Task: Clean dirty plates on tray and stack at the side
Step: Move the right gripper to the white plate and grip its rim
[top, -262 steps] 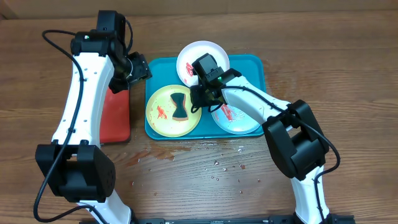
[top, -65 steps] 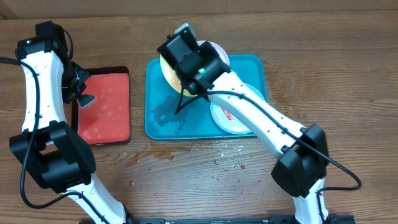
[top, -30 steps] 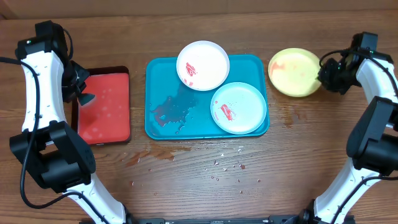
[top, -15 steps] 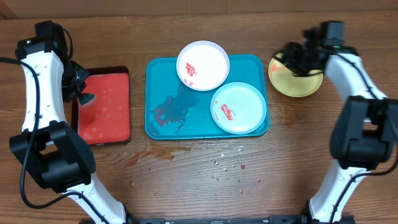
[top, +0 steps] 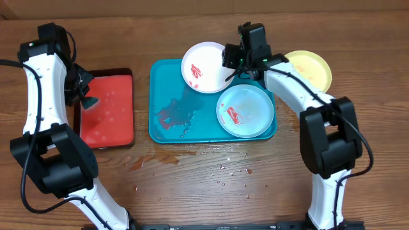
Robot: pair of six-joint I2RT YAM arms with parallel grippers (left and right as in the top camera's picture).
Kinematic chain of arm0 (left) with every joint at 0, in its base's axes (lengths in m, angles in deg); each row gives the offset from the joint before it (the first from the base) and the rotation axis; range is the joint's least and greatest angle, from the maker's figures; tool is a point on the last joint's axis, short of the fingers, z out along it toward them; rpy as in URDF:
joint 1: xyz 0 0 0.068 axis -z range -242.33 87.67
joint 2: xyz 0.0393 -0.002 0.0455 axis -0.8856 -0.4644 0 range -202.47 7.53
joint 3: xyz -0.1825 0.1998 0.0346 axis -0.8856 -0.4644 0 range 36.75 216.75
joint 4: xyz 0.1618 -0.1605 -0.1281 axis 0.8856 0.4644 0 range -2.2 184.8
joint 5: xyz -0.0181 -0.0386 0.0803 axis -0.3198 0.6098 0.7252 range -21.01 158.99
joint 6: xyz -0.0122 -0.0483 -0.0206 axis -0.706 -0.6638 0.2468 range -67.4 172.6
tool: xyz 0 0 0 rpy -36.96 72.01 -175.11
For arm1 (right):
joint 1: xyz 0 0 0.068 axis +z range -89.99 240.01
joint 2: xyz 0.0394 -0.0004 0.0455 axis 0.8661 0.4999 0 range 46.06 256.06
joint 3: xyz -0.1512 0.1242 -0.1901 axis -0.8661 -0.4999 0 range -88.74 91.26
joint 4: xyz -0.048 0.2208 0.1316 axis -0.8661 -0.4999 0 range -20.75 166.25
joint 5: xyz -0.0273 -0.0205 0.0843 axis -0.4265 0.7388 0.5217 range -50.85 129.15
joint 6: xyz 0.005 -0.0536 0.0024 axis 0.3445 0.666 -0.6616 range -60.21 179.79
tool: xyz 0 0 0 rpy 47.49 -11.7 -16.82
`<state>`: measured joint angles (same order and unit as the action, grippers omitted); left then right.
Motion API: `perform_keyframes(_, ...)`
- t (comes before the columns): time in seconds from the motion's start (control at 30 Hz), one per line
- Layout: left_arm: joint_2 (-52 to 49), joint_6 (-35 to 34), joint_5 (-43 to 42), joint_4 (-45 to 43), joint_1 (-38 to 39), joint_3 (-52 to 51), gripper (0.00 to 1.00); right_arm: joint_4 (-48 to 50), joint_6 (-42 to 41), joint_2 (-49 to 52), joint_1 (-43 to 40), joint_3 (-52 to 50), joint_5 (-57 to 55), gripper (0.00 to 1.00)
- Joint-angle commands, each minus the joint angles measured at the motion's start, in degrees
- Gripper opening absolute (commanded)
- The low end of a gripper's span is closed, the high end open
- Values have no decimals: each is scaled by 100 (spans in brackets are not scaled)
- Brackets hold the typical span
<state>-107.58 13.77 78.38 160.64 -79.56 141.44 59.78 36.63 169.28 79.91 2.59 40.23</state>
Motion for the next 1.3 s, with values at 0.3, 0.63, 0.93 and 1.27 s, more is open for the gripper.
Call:
perform_keyframes(0.3, 197, 96, -33, -122, 68, -61, 4, 743, 264, 658, -55, -11, 457, 57)
perform_keyframes(0.63, 197, 114, -50, -109, 87, -61, 4, 426, 350, 778, 96, -9, 457, 20)
perform_keyframes(0.93, 197, 116, -70, -109, 87, -61, 4, -308, 369, 772, 492, 85, 1276, 19)
perform_keyframes(1.27, 197, 116, -114, -114, 87, -61, 4, -960, 367, 706, 785, 256, 1215, 19)
